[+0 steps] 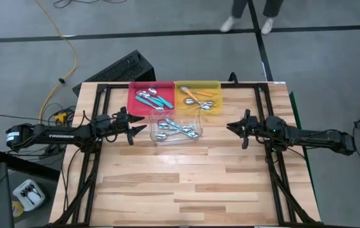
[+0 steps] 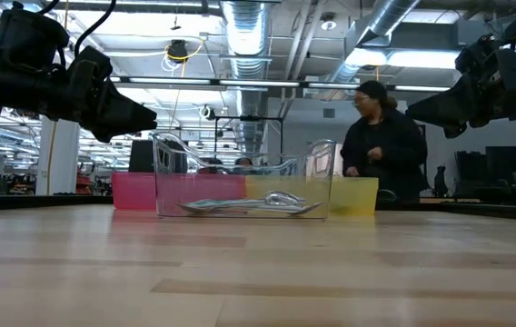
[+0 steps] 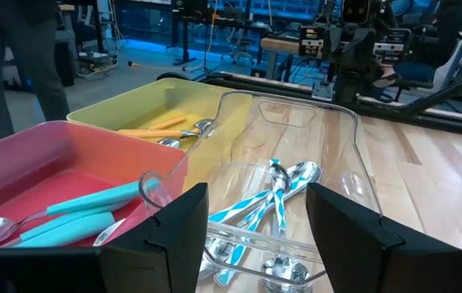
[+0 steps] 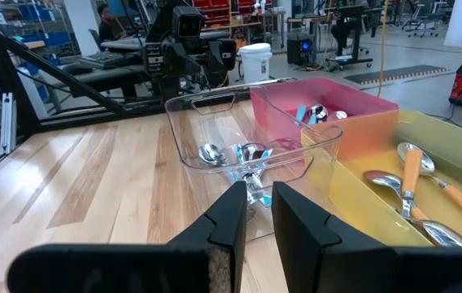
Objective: Sort silverware by color (type)
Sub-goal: Return to Home Position
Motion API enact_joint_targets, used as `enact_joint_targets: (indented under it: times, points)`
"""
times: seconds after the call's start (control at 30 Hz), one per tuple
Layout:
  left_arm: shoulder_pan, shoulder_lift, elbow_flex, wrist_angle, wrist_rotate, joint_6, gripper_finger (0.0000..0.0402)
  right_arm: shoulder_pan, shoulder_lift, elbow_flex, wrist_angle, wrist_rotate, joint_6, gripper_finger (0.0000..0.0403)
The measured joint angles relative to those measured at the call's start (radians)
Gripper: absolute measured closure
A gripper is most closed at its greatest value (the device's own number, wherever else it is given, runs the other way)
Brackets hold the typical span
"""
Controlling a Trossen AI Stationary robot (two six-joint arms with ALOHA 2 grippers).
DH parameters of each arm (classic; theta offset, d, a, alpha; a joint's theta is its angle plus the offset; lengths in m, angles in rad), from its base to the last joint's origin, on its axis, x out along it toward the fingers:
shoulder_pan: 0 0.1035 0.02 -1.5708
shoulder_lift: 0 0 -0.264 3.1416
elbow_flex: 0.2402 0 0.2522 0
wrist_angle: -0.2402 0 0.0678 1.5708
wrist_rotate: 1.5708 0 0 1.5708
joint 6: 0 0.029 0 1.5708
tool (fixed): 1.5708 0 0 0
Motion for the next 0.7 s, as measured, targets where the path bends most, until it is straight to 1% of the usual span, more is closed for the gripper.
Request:
enact_joint_targets:
  times: [0.6,0.63,0.7]
  points:
    - [0.000,0.000,0.000,-0.027,0.000,0.003,0.0210,0.000,0.000,0.000,-0.004,0.000,0.018,0.0316]
    - [0.000,0.000,0.000,-0.027,0.000,0.006,0.0210,0.000,0.000,0.000,-0.004,0.009,0.017,0.0316]
    - [0.000,0.000,0.000,-0.028,0.000,0.007,0.0210,0.000,0.000,0.000,-0.005,0.087,0.018,0.0316]
